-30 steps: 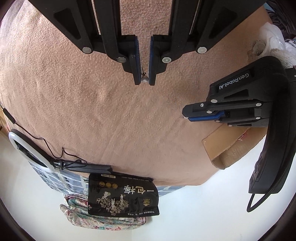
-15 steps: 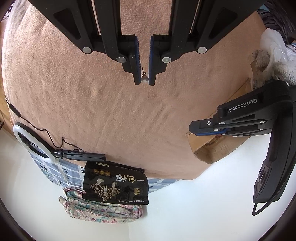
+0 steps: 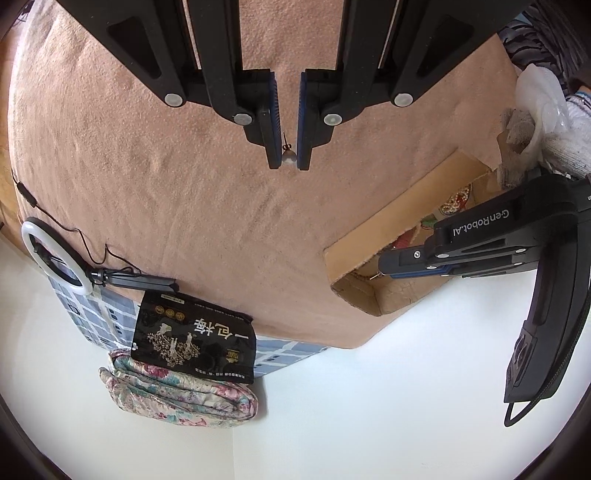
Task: Organize jewelry
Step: 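Carry both pearl pins over the cardboard box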
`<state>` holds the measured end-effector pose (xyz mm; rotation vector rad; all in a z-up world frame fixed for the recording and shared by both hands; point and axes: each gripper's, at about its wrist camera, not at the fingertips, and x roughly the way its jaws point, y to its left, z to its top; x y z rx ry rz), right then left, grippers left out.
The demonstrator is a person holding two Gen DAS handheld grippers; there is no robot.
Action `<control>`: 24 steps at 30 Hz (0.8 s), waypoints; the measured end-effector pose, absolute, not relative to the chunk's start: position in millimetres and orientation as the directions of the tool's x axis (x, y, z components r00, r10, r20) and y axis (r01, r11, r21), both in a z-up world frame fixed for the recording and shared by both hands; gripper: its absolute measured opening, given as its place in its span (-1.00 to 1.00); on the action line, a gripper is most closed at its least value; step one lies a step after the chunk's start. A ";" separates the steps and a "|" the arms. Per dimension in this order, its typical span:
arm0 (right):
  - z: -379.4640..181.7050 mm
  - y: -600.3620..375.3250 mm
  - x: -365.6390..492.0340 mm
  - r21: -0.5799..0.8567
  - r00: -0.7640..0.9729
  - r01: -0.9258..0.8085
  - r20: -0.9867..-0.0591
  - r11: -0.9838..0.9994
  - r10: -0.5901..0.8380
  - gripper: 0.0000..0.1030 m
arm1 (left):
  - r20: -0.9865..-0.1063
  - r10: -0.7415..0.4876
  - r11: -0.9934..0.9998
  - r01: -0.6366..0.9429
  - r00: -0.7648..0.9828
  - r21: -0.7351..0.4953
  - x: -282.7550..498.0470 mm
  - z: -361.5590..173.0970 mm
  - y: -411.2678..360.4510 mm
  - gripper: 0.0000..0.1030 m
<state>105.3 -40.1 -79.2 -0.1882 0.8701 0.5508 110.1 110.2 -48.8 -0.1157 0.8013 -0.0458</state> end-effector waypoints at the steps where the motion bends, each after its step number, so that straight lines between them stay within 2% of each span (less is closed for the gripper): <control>1: -76.8 -36.9 103.8 0.064 0.517 -0.533 -0.765 0.844 0.385 -0.89 | -0.712 -0.083 0.992 -0.008 0.697 -0.123 107.3 -47.4 114.5 -0.88; 24: -54.1 51.5 89.4 0.107 0.477 -0.613 -0.740 0.783 0.475 -0.89 | -0.687 0.051 0.977 -0.178 0.725 -0.114 52.6 -33.1 216.8 -0.88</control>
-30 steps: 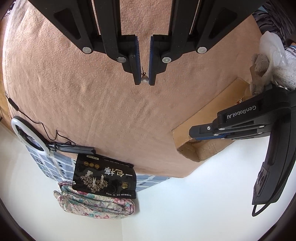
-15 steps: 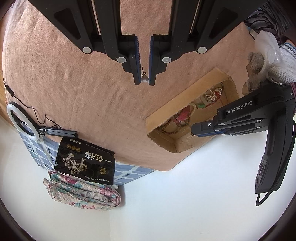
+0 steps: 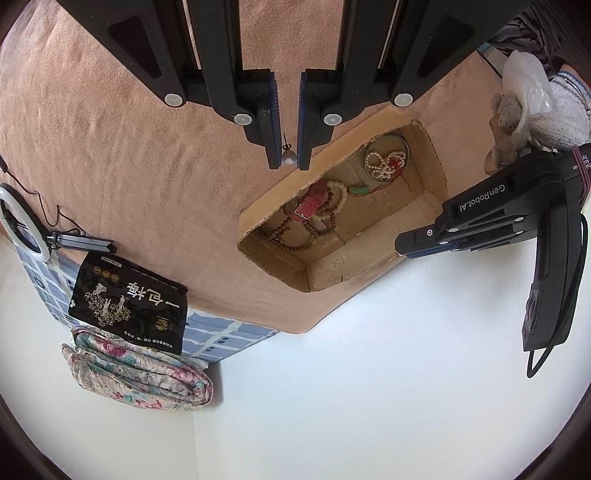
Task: Organize jewelry
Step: 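Carry both pearl pins over the cardboard box, then open both tools to drop the pearl pins into the box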
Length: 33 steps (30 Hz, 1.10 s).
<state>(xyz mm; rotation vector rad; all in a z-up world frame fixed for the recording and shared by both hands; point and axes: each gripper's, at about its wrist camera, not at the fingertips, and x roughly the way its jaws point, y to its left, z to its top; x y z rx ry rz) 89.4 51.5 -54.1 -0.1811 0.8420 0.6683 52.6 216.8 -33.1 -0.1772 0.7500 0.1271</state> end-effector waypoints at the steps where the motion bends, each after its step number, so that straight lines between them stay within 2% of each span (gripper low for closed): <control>1: -53.9 56.2 89.7 0.108 0.474 -0.616 -0.740 0.780 0.477 -0.89 | -0.687 0.057 0.976 -0.184 0.724 -0.113 51.1 -33.5 220.3 -0.88; 33: -66.9 147.5 97.1 0.108 0.416 -0.675 -0.761 0.730 0.497 -0.87 | -0.699 0.116 0.939 -0.307 0.706 -0.154 31.8 -39.8 277.2 -0.88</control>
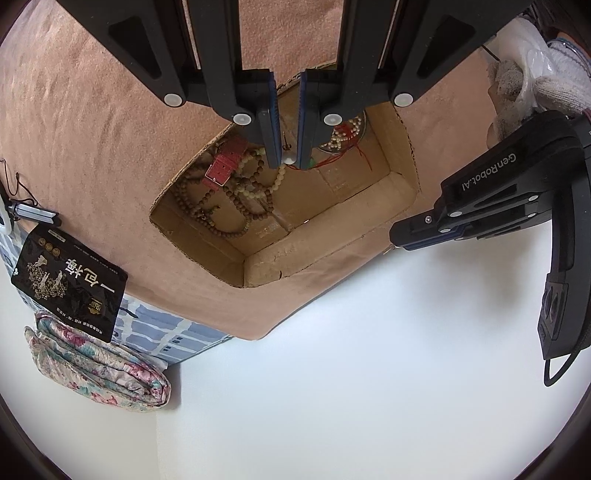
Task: Organize jewelry
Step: 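Open both tools to drop the pearl pins into the box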
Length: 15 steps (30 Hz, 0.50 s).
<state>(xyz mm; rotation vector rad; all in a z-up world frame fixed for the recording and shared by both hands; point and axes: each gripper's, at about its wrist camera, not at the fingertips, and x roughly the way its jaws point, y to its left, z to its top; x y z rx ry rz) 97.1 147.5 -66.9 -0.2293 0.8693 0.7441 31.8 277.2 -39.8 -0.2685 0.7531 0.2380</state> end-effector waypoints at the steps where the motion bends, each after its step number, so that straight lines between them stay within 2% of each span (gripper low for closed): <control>1: -66.9 148.2 97.5 0.108 0.416 -0.676 -0.761 0.729 0.498 -0.87 | -0.697 0.118 0.939 -0.307 0.707 -0.153 31.4 -39.2 277.3 -0.88; 3: -67.0 149.3 98.9 0.110 0.414 -0.676 -0.762 0.729 0.498 -0.85 | -0.695 0.120 0.940 -0.307 0.709 -0.151 31.1 -38.2 277.4 -0.88; 5: -66.6 149.7 98.2 0.108 0.418 -0.674 -0.760 0.730 0.498 -0.55 | -0.693 0.127 0.940 -0.309 0.710 -0.144 30.8 -37.3 277.0 -0.88; 7: -66.5 150.0 96.6 0.100 0.424 -0.676 -0.758 0.731 0.495 -0.38 | -0.695 0.130 0.939 -0.312 0.707 -0.142 30.8 -37.0 277.6 -0.88; 9: -66.8 151.3 95.2 0.079 0.437 -0.673 -0.759 0.735 0.482 -0.14 | -0.703 0.139 0.936 -0.324 0.698 -0.136 31.4 -37.8 278.8 -0.61; 10: -66.8 151.2 94.2 0.071 0.444 -0.672 -0.758 0.737 0.478 0.06 | -0.703 0.146 0.934 -0.331 0.696 -0.133 31.2 -38.4 279.5 -0.27; 11: -66.7 150.9 93.5 0.063 0.452 -0.669 -0.757 0.741 0.472 0.19 | -0.700 0.155 0.932 -0.338 0.697 -0.129 30.8 -38.5 280.4 -0.08; 13: -66.5 150.0 92.2 0.055 0.463 -0.662 -0.755 0.747 0.465 0.26 | -0.698 0.172 0.930 -0.348 0.695 -0.118 30.1 -38.2 281.4 -0.04; 15: -65.9 148.8 90.6 0.056 0.463 -0.660 -0.755 0.749 0.464 0.34 | -0.700 0.180 0.927 -0.357 0.691 -0.114 29.8 -38.4 282.5 0.11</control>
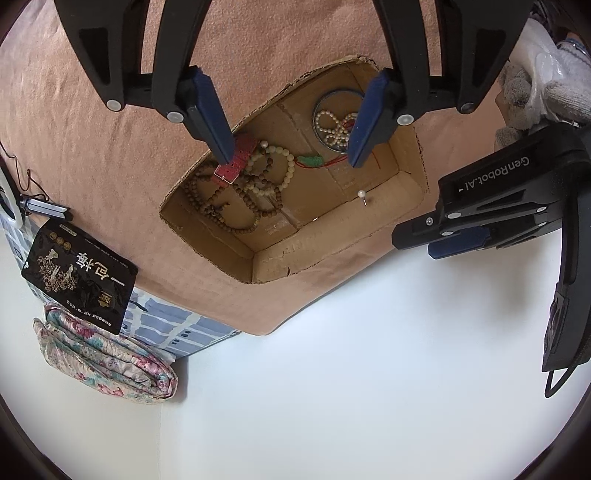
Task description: Organize jewelry
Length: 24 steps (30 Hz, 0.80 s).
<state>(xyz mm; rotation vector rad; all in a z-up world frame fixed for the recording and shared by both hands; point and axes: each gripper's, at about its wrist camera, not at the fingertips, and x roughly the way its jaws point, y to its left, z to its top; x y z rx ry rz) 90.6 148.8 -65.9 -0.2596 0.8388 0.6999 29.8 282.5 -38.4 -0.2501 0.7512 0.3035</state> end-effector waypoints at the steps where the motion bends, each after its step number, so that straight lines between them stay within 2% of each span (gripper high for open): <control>1: -65.6 148.3 90.2 0.054 0.466 -0.658 -0.755 0.751 0.462 0.40 | -0.698 0.187 0.925 -0.364 0.691 -0.113 29.1 -38.0 283.0 0.26; 5: -64.4 146.1 87.8 0.049 0.473 -0.656 -0.751 0.754 0.460 0.66 | -0.692 0.207 0.921 -0.376 0.692 -0.100 28.1 -34.5 281.8 0.36; 8: -63.8 144.3 85.0 0.036 0.479 -0.656 -0.752 0.754 0.452 0.74 | -0.688 0.221 0.917 -0.388 0.691 -0.095 26.9 -31.2 280.4 0.52; 13: -59.3 135.3 79.7 0.008 0.504 -0.624 -0.760 0.782 0.410 0.91 | -0.684 0.234 0.918 -0.388 0.691 -0.078 24.2 -23.9 273.7 0.52; 24: -30.2 88.7 59.4 0.003 0.572 -0.559 -0.723 0.829 0.388 0.97 | -0.666 0.266 0.927 -0.374 0.697 -0.021 1.7 3.7 242.0 0.56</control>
